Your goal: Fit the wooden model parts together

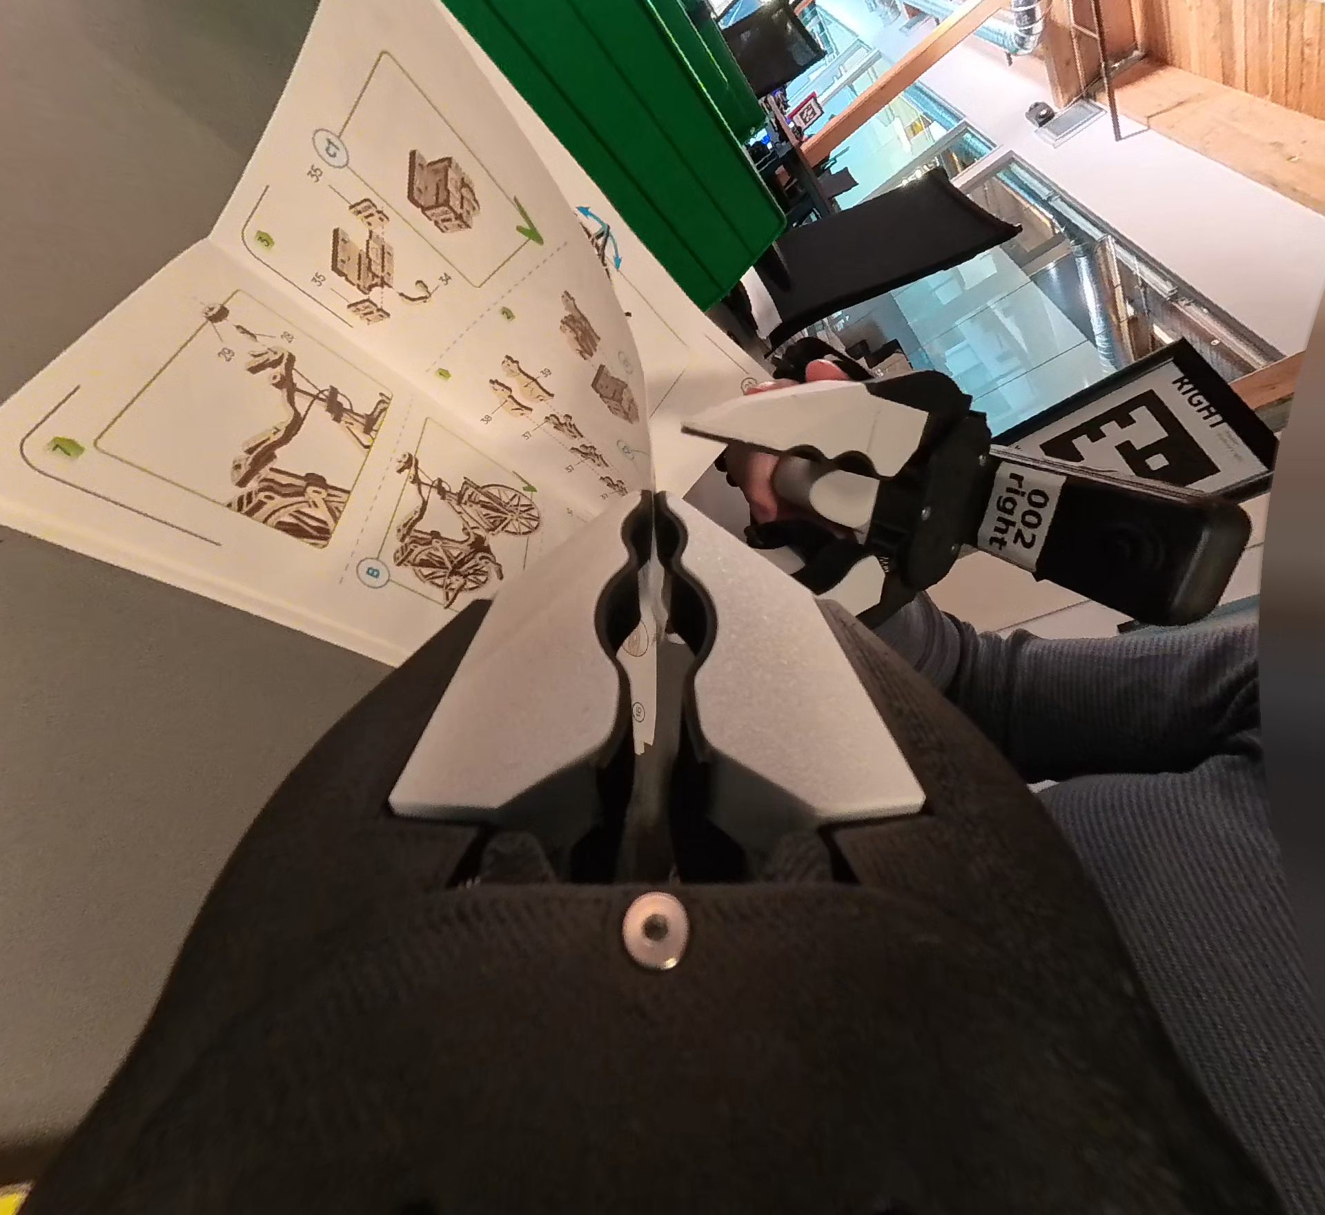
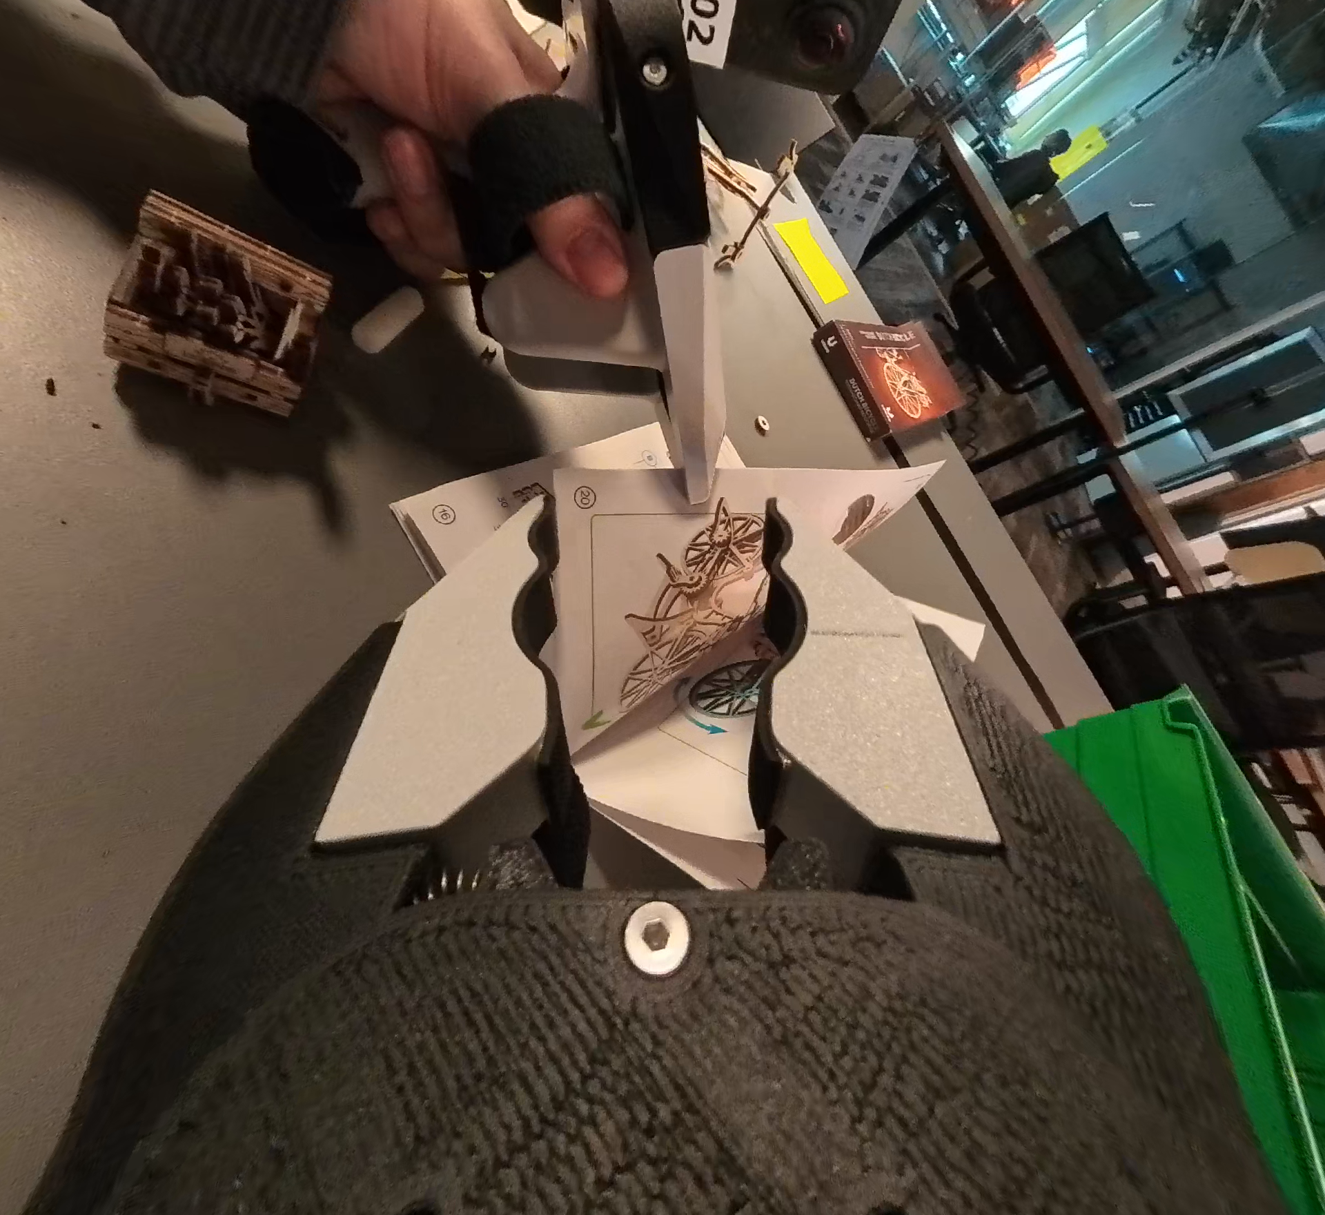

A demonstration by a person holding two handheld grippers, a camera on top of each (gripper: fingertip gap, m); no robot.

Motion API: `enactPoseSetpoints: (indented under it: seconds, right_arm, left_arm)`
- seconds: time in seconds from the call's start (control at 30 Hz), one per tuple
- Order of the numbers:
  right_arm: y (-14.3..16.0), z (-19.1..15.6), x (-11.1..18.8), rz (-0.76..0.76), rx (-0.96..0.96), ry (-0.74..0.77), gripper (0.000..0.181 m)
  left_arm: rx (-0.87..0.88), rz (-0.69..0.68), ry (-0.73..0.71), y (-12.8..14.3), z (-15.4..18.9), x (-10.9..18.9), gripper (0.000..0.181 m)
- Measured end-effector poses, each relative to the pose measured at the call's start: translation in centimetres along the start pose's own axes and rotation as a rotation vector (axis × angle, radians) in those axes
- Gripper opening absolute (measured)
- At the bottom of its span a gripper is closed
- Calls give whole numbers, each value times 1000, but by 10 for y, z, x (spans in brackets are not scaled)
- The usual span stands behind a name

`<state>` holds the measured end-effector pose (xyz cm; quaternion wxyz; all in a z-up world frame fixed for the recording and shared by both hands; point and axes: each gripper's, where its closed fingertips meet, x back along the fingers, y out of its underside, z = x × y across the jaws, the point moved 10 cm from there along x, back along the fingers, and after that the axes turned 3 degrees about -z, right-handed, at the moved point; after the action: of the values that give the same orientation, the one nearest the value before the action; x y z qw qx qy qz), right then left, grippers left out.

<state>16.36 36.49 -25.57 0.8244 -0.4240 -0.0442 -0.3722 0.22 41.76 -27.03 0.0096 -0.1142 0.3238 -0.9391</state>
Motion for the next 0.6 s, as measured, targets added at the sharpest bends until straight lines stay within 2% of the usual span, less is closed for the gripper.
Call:
enactPoseSetpoints:
  seconds: [0.3, 0.43, 0.6]
  right_arm:
    - [1, 5, 5, 11, -27, 27, 46]
    - [2, 2, 4, -2, -24, -22, 25]
    - [1, -5, 0, -28, -9, -89, 12]
  left_arm:
    - [3, 0, 0, 0, 0, 0, 0]
    - [3, -3, -2, 0, 0, 0, 0]
    - [1, -7, -4, 0, 0, -1, 0]
